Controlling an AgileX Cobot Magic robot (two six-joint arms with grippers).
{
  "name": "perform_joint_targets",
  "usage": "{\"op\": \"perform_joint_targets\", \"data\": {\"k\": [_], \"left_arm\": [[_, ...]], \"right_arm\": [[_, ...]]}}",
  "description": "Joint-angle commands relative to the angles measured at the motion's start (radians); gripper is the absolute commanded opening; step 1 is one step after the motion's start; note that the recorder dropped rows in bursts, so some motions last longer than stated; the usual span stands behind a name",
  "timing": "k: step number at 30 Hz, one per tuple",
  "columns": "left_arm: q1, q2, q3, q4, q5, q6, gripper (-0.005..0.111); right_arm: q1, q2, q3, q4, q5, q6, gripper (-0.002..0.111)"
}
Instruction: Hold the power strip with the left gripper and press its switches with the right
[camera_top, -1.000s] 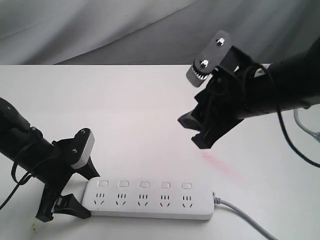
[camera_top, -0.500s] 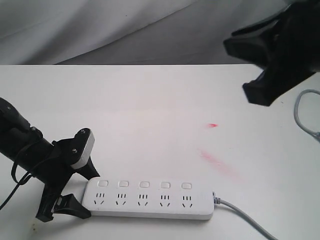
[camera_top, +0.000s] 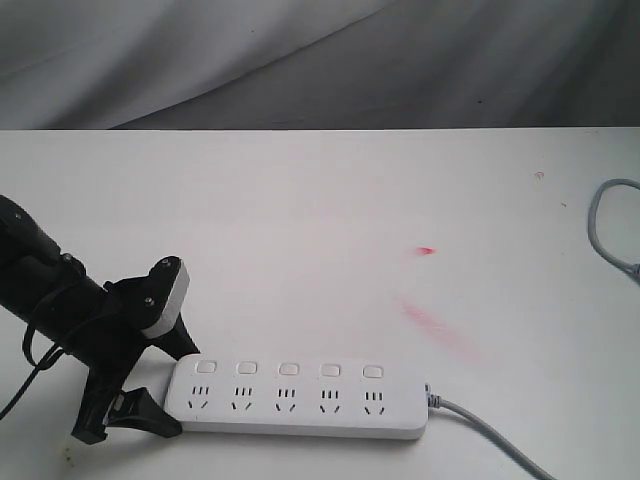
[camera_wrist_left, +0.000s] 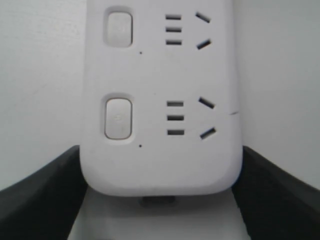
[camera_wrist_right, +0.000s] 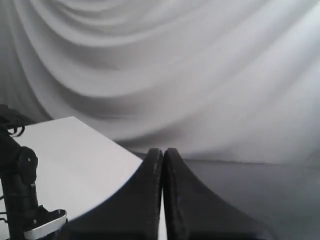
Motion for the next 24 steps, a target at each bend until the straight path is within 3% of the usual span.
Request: {"op": "perform_joint_targets", "data": {"k": [1,24], "left_arm": [[-0.004,0.005,0.008,0.04,-0.045,-0.011,0.063],[-0.004,0.005,0.008,0.04,-0.045,-0.01,0.063]], "right_arm": [[-0.001,-0.085,-0.006,-0.011,0.004,0.008,0.0],[-0.001,-0.141,-0.006,-0.034,-0.001,0.006,0.0]]}}
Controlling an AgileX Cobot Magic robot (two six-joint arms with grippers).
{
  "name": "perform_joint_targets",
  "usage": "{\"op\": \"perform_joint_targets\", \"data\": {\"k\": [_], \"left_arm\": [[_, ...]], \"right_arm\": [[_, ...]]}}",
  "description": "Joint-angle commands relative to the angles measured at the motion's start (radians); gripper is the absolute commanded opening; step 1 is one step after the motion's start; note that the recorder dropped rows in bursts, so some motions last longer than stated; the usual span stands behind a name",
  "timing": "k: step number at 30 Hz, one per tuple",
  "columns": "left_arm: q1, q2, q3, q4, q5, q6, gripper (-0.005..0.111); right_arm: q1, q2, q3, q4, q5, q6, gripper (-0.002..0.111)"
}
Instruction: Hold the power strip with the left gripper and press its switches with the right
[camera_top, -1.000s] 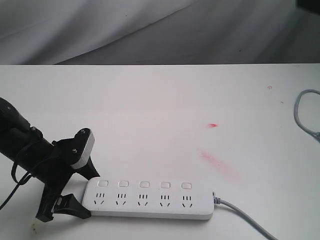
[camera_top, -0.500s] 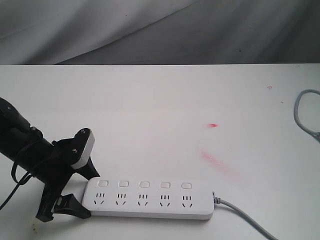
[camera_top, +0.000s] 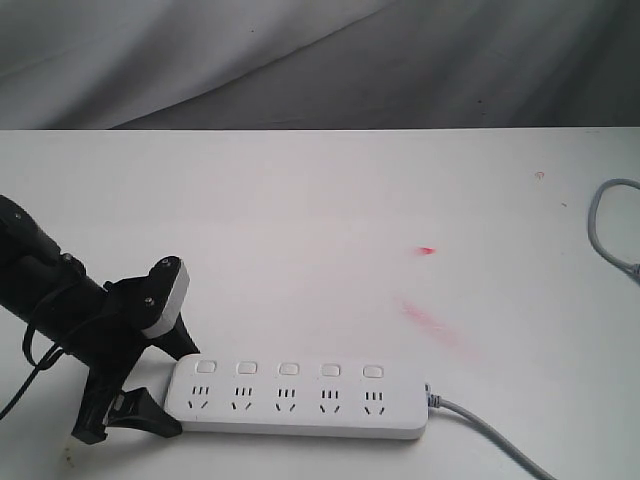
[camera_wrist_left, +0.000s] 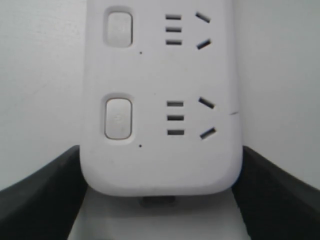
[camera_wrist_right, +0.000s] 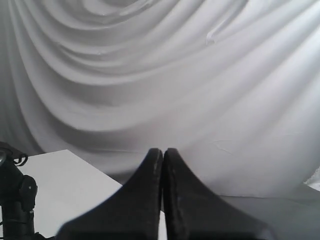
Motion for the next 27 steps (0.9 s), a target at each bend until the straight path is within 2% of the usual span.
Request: {"op": "perform_joint_targets", "data": {"k": [1,6,10,11,19,27], "left_arm": [[-0.004,0.005,0.008,0.04,-0.045,-0.008,0.063],[-0.004,0.005,0.008,0.04,-0.045,-0.011,0.063],[-0.004,0.005,0.008,0.04,-0.045,-0.011,0.063],[-0.004,0.005,0.008,0.04,-0.045,-0.011,0.063],[-0.004,0.005,0.008,0.04,-0.045,-0.009,0.063],[-0.004,0.005,0.008,0.04,-0.045,-0.011,0.063]], "right_arm": [[-0.001,-0.004,-0.006,-0.025,-0.001,0.004,0.0],[-0.023,-0.006,-0.004,-0.023,-0.005,0.169,0.0],[-0.195,-0.006,0.049,-0.067,-0.018,0.412,0.0],[-0.258,-0.006,0.074,-0.067,-0.018,0.424,0.0],[-0.48,-0.008,0.231,-0.106,-0.027,0.424,0.0],[-0.631,-0.124,0.483,-0.191,-0.052,0.424,0.0]]}}
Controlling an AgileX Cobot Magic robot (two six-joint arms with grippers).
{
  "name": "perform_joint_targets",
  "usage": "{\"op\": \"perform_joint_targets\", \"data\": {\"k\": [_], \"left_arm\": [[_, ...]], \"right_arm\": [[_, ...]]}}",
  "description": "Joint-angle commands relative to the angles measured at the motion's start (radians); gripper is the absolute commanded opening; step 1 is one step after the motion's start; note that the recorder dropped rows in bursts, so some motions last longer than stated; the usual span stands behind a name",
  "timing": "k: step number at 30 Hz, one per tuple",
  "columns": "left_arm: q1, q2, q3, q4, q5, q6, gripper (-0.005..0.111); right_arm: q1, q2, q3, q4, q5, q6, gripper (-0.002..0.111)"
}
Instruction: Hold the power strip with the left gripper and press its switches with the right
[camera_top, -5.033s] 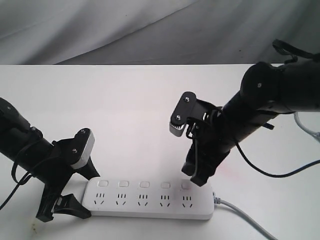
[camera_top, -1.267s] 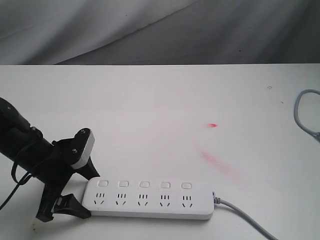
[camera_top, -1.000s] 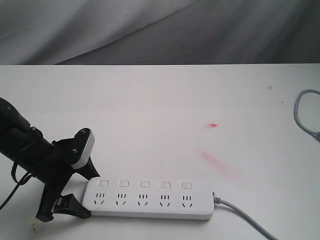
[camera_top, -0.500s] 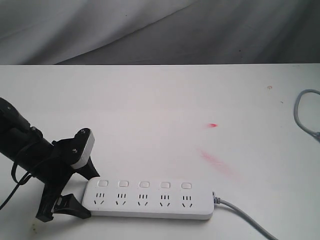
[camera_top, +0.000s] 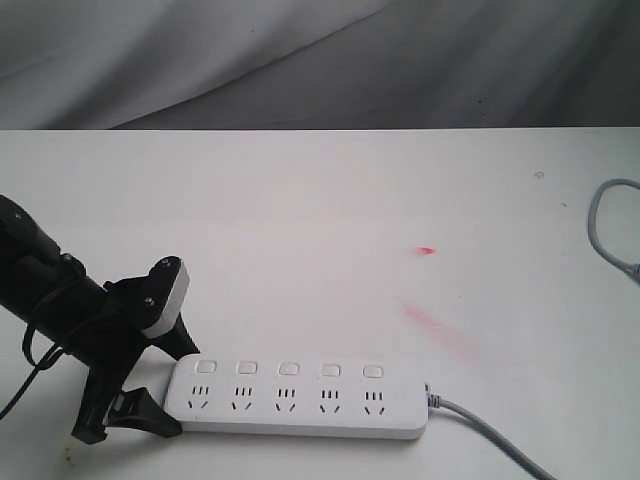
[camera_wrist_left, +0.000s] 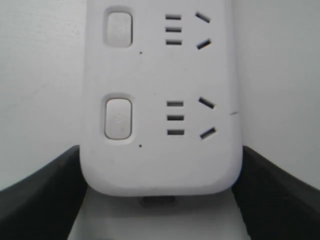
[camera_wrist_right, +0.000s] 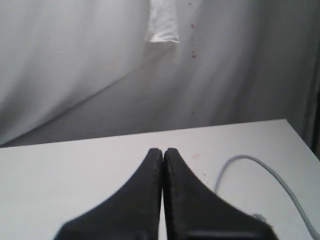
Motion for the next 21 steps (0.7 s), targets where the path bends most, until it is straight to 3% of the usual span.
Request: {"op": "perform_joint_targets", "data": {"k": [1,21], "left_arm": [[-0.004,0.005,0.008,0.038,-0.045,-0.011,0.063],[-0.004,0.005,0.008,0.038,-0.045,-0.009,0.063]], "right_arm": [[-0.059,-0.077,0.141,-0.039,-0.034,0.006,0.0],[-0.072,-0.369,0.503,-0.043,-0.04,0.016,0.0]]}}
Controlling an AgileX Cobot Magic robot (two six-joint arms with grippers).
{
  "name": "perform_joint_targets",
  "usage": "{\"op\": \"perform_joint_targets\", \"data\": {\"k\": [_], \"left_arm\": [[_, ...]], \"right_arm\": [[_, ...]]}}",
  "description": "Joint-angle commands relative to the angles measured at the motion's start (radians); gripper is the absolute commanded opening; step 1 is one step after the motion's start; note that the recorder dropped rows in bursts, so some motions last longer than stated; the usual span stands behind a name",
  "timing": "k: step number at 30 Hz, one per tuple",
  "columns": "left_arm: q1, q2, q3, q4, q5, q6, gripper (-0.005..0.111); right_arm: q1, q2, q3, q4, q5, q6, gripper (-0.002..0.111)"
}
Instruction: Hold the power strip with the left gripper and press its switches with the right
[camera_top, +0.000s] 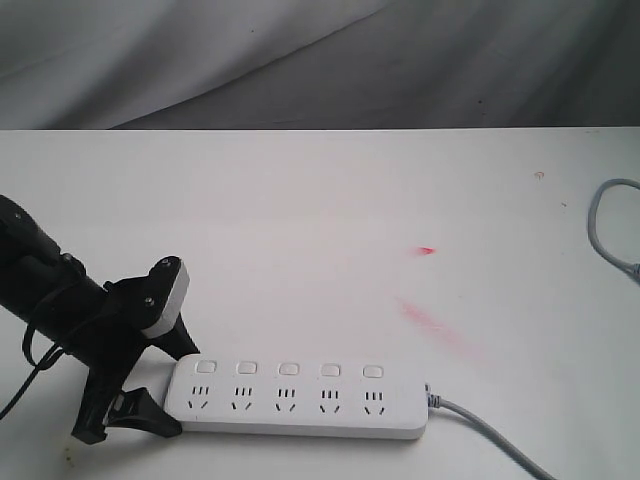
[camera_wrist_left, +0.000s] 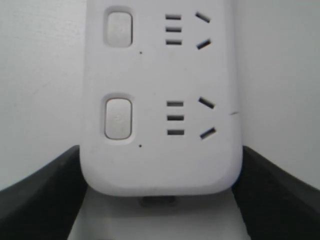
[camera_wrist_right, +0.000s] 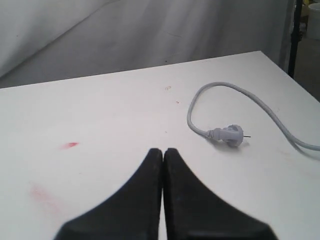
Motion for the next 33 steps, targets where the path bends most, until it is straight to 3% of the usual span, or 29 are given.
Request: {"op": "perform_joint_targets", "data": {"k": [1,33], "left_arm": [[-0.004,0.005,0.008,0.038,-0.045,-0.009,0.063],[-0.004,0.005,0.008,0.038,-0.045,-0.011,0.063]], "right_arm": [[-0.008,-0.026,0.053,-0.011,-0.014,0.001,0.0],[-0.008,-0.026,0.103,-0.056,-0.077,-0.002,0.0]]}}
